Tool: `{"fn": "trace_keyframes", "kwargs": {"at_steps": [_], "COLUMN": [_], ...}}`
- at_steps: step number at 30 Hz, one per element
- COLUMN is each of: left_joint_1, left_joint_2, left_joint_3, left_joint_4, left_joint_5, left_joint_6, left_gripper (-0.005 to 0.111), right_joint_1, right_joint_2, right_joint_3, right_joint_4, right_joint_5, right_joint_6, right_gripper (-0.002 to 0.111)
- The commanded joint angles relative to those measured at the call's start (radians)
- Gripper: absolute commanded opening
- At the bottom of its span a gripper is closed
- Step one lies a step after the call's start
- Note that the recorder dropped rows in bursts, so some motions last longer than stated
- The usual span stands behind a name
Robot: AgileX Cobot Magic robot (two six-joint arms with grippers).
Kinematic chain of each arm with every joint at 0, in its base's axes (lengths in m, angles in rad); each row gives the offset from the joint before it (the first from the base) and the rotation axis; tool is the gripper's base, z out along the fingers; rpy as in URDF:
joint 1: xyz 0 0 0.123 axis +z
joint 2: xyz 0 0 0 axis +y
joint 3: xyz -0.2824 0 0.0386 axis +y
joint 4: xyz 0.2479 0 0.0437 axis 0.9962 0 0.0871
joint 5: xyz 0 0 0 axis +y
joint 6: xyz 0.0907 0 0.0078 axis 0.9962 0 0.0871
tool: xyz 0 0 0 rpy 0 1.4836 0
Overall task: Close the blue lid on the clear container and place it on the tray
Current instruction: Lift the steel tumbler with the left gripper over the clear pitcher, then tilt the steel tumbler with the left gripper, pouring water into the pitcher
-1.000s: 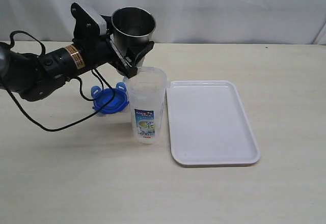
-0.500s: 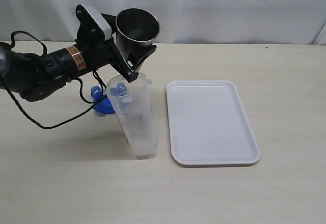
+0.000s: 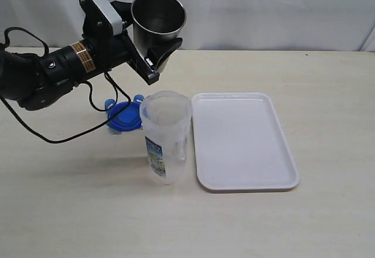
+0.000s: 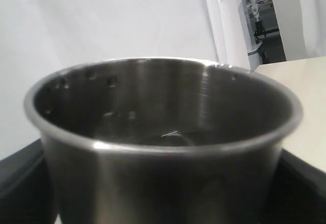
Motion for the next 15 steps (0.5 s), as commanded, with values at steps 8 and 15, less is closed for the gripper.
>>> {"fn": "trace_keyframes", "kwargs": {"at_steps": [8, 15], "left_joint_1": [0.018, 0.117], "left_joint_2": [-0.067, -0.106], "left_joint_3": [-0.011, 0.064], "left_joint_4": [0.068, 0.156], "left_joint_5": [-0.037, -0.117], "left_joint_6": [0.001, -0.088], "left_gripper": [0.0, 0.0], "right_joint_1": [-0.002, -0.002], "right_joint_2": [-0.004, -0.004], "right_joint_3": [0.002, 0.002], "right_joint_4": [0.0, 0.0], "right_joint_5": [0.001, 0.001], "right_joint_6": [0.003, 0.003], "right_gripper": [0.005, 0.005]}}
